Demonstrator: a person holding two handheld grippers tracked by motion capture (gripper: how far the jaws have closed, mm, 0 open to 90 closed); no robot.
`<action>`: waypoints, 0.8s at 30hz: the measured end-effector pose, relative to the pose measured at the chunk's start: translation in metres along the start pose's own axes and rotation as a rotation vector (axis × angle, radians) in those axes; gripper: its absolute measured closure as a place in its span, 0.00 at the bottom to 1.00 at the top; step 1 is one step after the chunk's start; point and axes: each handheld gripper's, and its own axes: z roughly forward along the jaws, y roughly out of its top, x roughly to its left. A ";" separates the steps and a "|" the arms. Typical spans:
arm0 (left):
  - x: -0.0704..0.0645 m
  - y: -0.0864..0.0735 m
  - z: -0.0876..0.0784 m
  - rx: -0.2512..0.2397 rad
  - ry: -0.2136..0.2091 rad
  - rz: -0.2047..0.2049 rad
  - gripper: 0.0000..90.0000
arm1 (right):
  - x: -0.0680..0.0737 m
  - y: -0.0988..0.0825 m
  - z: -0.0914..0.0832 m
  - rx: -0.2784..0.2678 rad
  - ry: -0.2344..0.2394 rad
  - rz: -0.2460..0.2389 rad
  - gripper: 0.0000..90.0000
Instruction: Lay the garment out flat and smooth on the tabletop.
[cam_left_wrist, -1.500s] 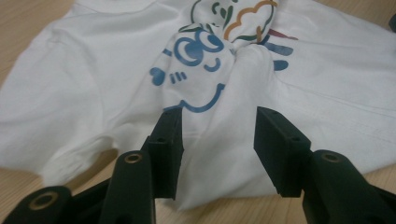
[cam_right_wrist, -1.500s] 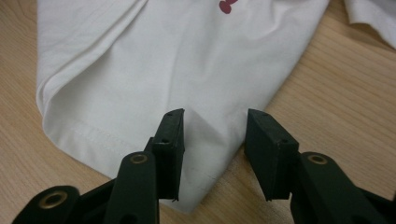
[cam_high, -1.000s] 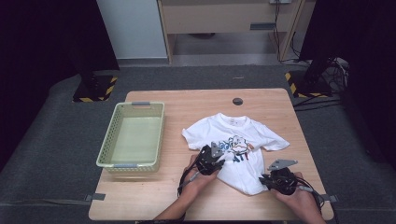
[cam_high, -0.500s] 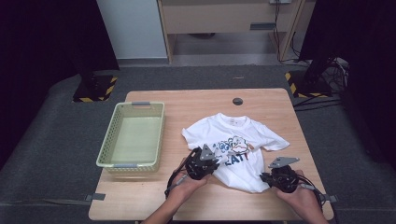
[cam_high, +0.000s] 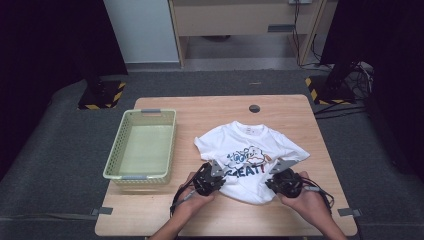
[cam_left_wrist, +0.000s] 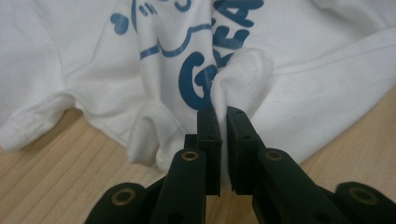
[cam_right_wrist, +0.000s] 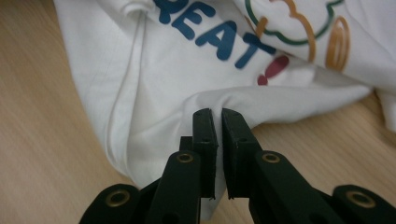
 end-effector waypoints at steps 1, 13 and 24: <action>0.001 -0.001 0.002 0.006 0.002 -0.003 0.95 | 0.000 0.006 0.006 0.008 0.004 -0.005 0.94; 0.005 -0.002 0.007 -0.005 0.002 -0.014 0.93 | 0.009 0.040 0.032 0.010 0.000 -0.035 0.75; 0.005 -0.001 0.007 -0.001 0.007 -0.010 0.93 | -0.019 0.000 -0.001 0.029 -0.072 0.016 0.83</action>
